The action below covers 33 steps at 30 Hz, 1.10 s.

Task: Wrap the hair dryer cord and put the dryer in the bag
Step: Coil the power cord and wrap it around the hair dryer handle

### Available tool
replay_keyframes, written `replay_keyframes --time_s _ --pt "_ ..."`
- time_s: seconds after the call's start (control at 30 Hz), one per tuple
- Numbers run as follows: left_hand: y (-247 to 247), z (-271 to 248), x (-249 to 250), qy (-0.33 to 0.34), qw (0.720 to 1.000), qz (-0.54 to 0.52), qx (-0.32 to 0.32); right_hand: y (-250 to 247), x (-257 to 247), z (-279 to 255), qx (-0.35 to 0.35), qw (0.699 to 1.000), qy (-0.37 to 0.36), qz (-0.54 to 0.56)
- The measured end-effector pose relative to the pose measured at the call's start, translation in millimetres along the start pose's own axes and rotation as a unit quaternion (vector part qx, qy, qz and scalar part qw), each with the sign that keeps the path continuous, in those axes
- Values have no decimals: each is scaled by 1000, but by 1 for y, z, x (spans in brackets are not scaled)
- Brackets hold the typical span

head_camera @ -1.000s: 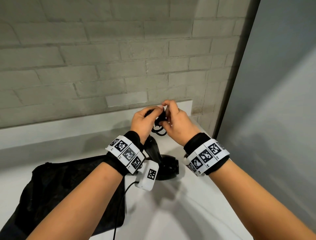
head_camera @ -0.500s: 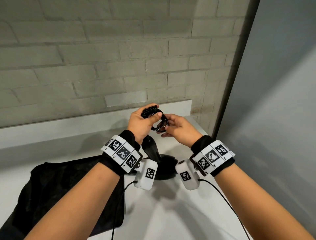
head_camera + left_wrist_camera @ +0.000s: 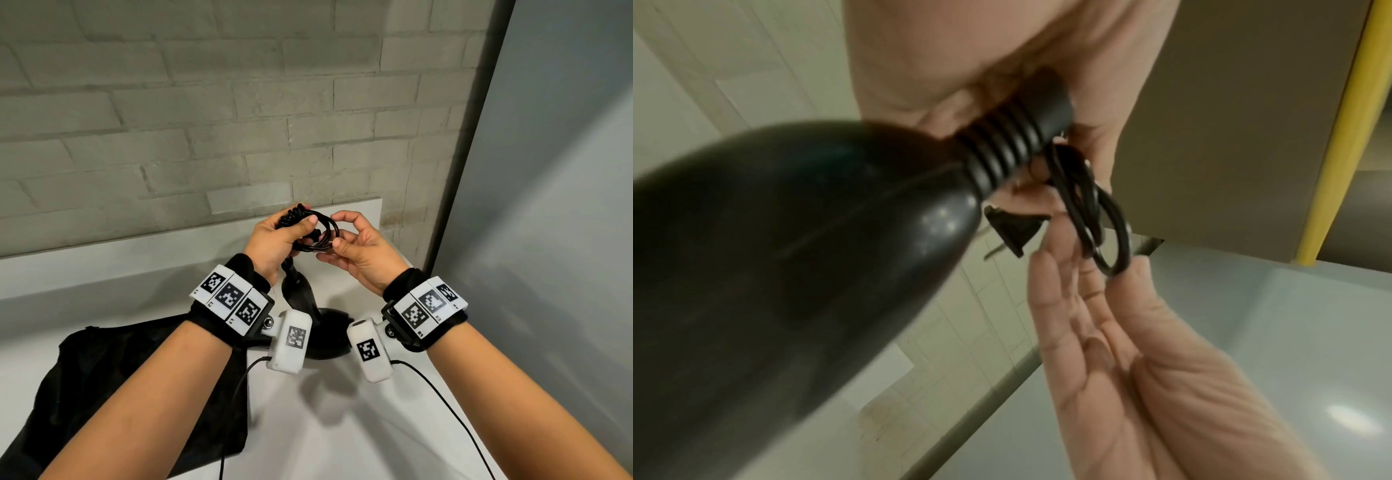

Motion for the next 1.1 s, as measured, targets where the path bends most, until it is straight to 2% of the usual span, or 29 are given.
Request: replay_keyframes --time_s 0.17,0.43,0.57,0.73,0.9,1.0,1.03,1.1 --pt "2 -1 7 29 999 34 -19 3 0 2 -7 1000 -14 -4" --pt "11 -11 17 122 988 57 -70 -2 -3 3 51 995 -54 -73" --pt "8 -10 18 118 988 73 -68 -4 -2 4 68 992 -58 -86" --pt "8 -10 12 124 977 111 -135 -9 -6 4 86 983 -65 -146" --pt "-1 -4 11 129 985 91 -75 -22 0 2 114 967 -51 -221" --pt "-9 -2 8 123 990 61 -22 -23 20 -3 51 941 -12 -334" --pt "-12 -1 7 123 991 57 -9 -24 31 -6 20 919 -1 -394" --pt "-15 0 5 122 991 55 6 -30 55 -13 -37 847 15 -530"
Point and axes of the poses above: each hand's wrist, its own z-axis towards the middle knuckle, its own y-axis out of the palm, x = y × z, the point moved 9 cm from there along z, towards the middle knuckle, and after that the axes turned 13 degrees about x, right-handed, at the moved point
